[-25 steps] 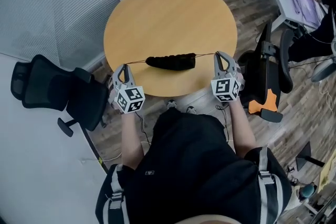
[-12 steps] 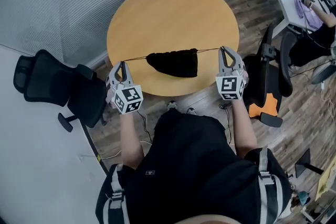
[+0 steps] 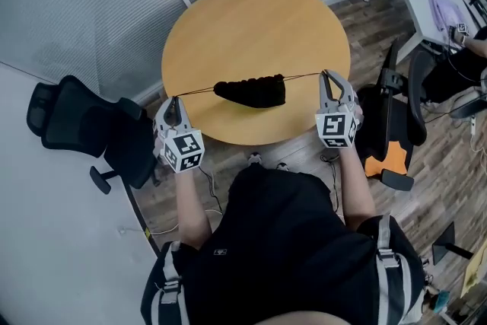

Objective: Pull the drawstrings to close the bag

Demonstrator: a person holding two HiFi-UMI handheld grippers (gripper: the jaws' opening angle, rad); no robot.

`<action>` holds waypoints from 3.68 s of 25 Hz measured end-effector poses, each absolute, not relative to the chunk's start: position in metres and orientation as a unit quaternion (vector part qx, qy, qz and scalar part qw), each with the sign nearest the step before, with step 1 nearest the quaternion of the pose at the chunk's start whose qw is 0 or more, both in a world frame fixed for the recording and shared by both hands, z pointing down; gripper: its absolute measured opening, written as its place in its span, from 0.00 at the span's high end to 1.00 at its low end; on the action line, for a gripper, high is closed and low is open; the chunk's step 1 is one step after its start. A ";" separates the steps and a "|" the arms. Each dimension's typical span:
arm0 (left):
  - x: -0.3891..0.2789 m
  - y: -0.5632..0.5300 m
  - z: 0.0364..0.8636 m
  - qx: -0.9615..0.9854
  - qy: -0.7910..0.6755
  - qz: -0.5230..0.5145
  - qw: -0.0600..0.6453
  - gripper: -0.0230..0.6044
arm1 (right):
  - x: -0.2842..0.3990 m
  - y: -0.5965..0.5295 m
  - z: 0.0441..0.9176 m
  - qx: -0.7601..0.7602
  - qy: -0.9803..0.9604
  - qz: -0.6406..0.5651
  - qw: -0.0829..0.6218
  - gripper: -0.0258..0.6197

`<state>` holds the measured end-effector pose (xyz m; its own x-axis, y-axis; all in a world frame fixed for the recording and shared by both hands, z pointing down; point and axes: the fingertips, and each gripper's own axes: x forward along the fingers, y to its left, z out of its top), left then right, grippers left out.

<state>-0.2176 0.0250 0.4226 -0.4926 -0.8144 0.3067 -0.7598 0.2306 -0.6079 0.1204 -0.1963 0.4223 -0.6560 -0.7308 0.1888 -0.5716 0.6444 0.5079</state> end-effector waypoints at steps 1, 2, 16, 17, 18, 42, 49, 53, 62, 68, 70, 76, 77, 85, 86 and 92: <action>-0.219 0.026 0.422 -0.501 0.785 -0.363 0.037 0.92 | 0.120 -0.196 0.422 0.367 -0.885 -0.211 0.195 0.85; -0.220 0.027 0.422 -0.500 0.786 -0.361 0.036 0.92 | 0.121 -0.196 0.423 0.366 -0.883 -0.214 0.198 0.85; -0.220 0.037 0.427 -0.492 0.800 -0.344 0.013 0.92 | 0.135 -0.201 0.428 0.368 -0.876 -0.228 0.214 0.85; -0.220 0.038 0.429 -0.491 0.800 -0.344 0.011 0.92 | 0.136 -0.201 0.430 0.368 -0.876 -0.227 0.215 0.85; -0.220 0.038 0.430 -0.490 0.801 -0.344 0.009 0.92 | 0.137 -0.202 0.431 0.368 -0.875 -0.227 0.216 0.85; -0.229 0.040 0.440 -0.480 0.809 -0.338 -0.013 0.92 | 0.146 -0.221 0.438 0.379 -0.856 -0.259 0.238 0.85; -0.236 0.041 0.446 -0.482 0.808 -0.338 -0.022 0.92 | 0.153 -0.223 0.443 0.386 -0.852 -0.255 0.245 0.85; -0.239 0.042 0.447 -0.482 0.808 -0.338 -0.025 0.92 | 0.155 -0.225 0.445 0.390 -0.850 -0.251 0.248 0.85; -0.249 0.047 0.450 -0.480 0.810 -0.336 -0.031 0.92 | 0.152 -0.229 0.451 0.391 -0.852 -0.240 0.252 0.86; -0.259 0.049 0.456 -0.483 0.808 -0.337 -0.037 0.92 | 0.143 -0.227 0.456 0.390 -0.852 -0.236 0.258 0.86; -0.263 0.049 0.457 -0.484 0.807 -0.335 -0.040 0.92 | 0.140 -0.227 0.457 0.390 -0.851 -0.235 0.261 0.86; -0.278 0.044 0.460 -0.489 0.805 -0.332 -0.045 0.92 | 0.132 -0.230 0.457 0.396 -0.848 -0.231 0.266 0.86; -0.282 0.042 0.460 -0.489 0.805 -0.332 -0.046 0.92 | 0.131 -0.231 0.457 0.398 -0.847 -0.230 0.267 0.86; -0.303 0.024 0.463 -0.499 0.799 -0.332 -0.049 0.92 | 0.124 -0.240 0.457 0.416 -0.840 -0.217 0.274 0.86; -0.305 0.022 0.462 -0.501 0.798 -0.331 -0.049 0.92 | 0.122 -0.241 0.457 0.417 -0.839 -0.216 0.275 0.86; -0.325 0.007 0.467 -0.516 0.790 -0.329 -0.049 0.92 | 0.110 -0.245 0.458 0.426 -0.833 -0.211 0.284 0.86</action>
